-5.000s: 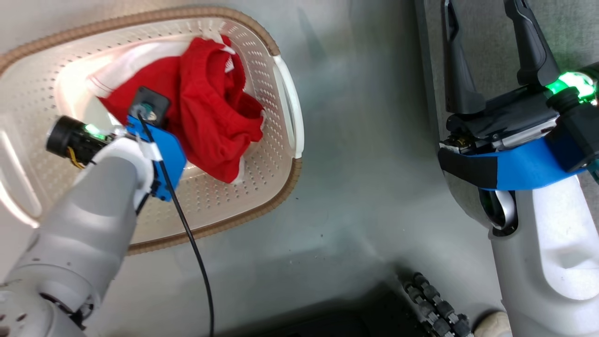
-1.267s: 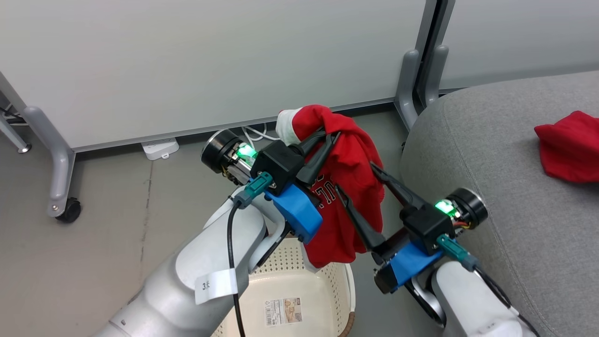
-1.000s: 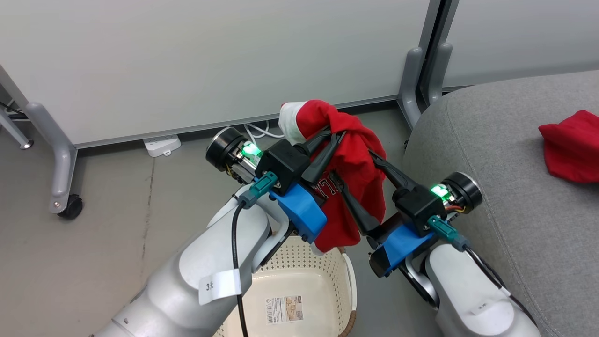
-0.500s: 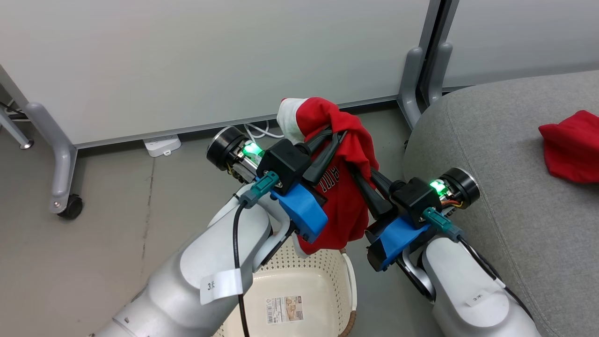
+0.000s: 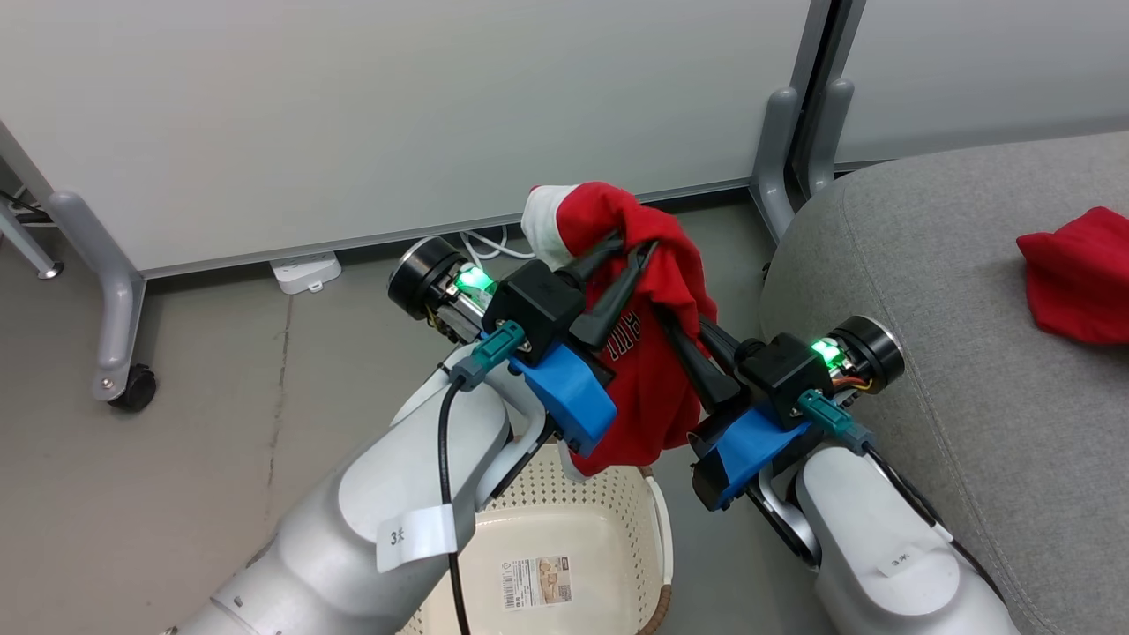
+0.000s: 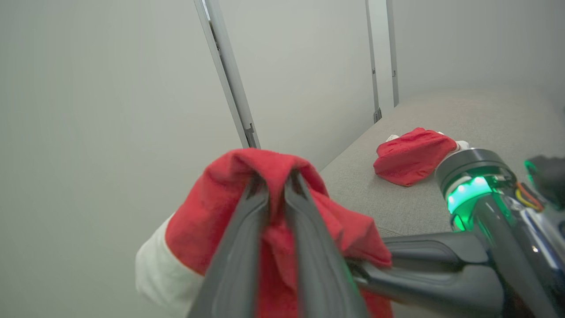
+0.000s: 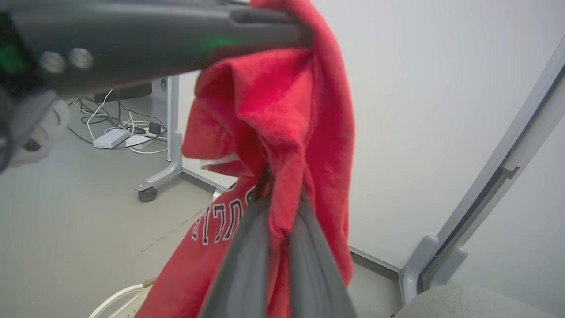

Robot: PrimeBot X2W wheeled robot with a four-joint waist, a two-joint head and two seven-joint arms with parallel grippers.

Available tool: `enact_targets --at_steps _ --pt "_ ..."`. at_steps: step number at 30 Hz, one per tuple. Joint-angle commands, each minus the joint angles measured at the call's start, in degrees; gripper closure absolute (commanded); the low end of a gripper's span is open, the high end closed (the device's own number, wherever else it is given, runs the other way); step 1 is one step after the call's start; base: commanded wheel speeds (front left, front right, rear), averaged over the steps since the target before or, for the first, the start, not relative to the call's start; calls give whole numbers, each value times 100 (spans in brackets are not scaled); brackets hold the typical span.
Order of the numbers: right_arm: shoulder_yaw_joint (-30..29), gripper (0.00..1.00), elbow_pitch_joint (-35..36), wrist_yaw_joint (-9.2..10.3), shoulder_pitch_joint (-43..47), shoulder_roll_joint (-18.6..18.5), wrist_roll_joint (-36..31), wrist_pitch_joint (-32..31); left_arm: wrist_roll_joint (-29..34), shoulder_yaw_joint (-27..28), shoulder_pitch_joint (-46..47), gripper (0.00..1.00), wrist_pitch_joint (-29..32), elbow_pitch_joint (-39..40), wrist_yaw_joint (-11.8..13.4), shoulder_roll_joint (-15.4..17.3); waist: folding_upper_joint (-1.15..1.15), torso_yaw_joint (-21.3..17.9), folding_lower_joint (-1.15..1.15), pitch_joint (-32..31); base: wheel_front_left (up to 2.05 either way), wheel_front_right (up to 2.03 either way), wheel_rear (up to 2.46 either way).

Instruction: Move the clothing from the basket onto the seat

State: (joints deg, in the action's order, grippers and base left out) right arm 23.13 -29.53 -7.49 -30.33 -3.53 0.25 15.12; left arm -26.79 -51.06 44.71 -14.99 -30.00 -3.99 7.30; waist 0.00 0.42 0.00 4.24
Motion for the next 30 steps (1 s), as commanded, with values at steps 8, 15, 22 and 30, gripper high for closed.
enact_targets --at_steps 8,15,22,30 --pt "-24 100 26 -1 -49 12 42 5 40 -15 67 0 -26 -3 53 31 0 -1 0 19 0 0 0" --pt "-57 100 57 -1 -75 -10 69 5 68 20 83 0 -27 41 83 57 0 -52 0 87 0 0 0" --pt "-319 100 221 -1 -71 -44 63 5 107 -8 109 0 -27 84 85 94 0 -325 0 291 0 0 0" --pt "-881 100 592 -1 36 -135 13 6 167 -67 222 0 -12 149 91 156 0 -835 0 664 0 0 0"
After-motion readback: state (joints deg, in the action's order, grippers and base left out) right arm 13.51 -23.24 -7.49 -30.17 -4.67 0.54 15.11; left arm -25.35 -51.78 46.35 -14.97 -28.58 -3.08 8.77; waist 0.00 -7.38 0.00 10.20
